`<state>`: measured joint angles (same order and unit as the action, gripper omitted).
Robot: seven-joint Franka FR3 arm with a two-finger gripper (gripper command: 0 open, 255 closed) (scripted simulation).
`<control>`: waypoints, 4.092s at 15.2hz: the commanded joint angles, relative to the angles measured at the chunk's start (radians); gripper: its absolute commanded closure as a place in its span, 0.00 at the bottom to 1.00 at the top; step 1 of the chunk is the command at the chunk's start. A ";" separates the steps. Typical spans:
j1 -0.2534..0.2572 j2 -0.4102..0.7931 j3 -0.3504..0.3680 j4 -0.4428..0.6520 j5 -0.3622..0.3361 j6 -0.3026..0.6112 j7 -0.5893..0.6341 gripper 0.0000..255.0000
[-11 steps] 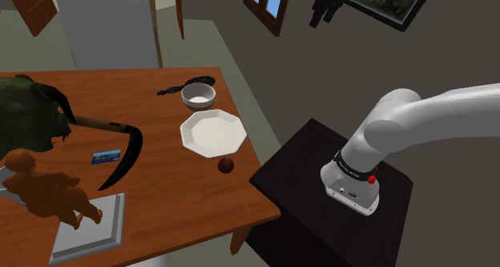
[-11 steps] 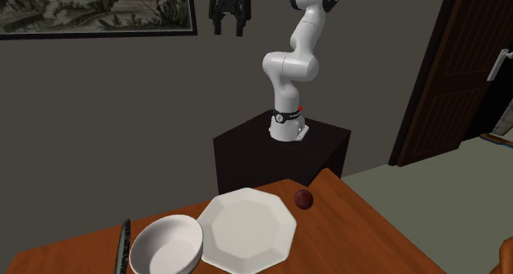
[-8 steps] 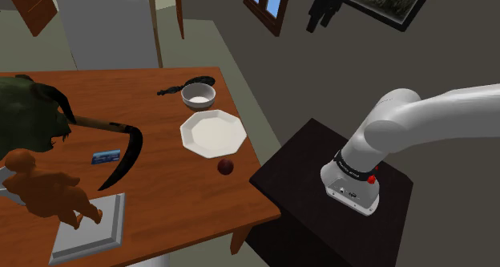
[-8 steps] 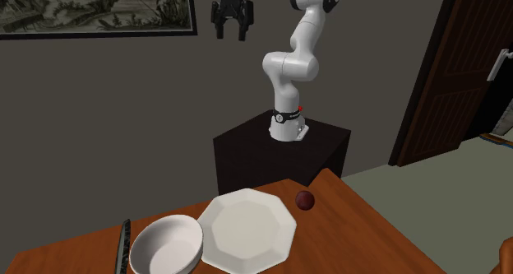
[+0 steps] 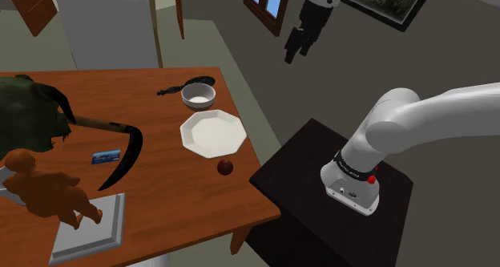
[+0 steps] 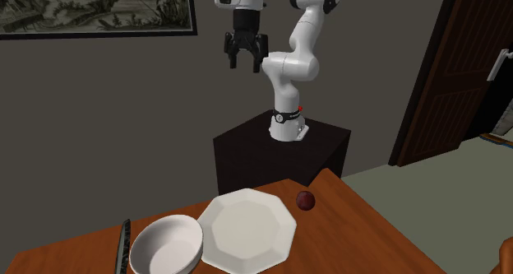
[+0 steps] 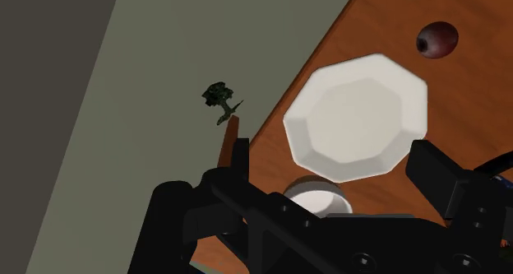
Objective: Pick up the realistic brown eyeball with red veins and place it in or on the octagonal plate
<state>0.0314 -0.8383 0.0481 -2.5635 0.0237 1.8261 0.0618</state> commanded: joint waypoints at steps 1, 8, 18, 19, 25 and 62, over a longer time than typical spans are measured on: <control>0.014 0.016 0.028 -0.041 0.020 0.053 0.029 0.00; 0.070 0.122 0.136 -0.155 0.095 0.258 0.131 0.00; 0.127 0.434 0.308 -0.200 0.166 0.597 0.290 0.00; 0.128 0.474 0.327 -0.197 0.164 0.632 0.310 0.00; 0.104 0.740 0.437 -0.144 0.067 0.829 0.479 0.00; 0.145 1.029 0.413 -0.045 -0.252 0.972 0.781 1.00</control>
<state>0.1878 0.2097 0.4432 -2.6070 -0.2543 2.8142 0.8605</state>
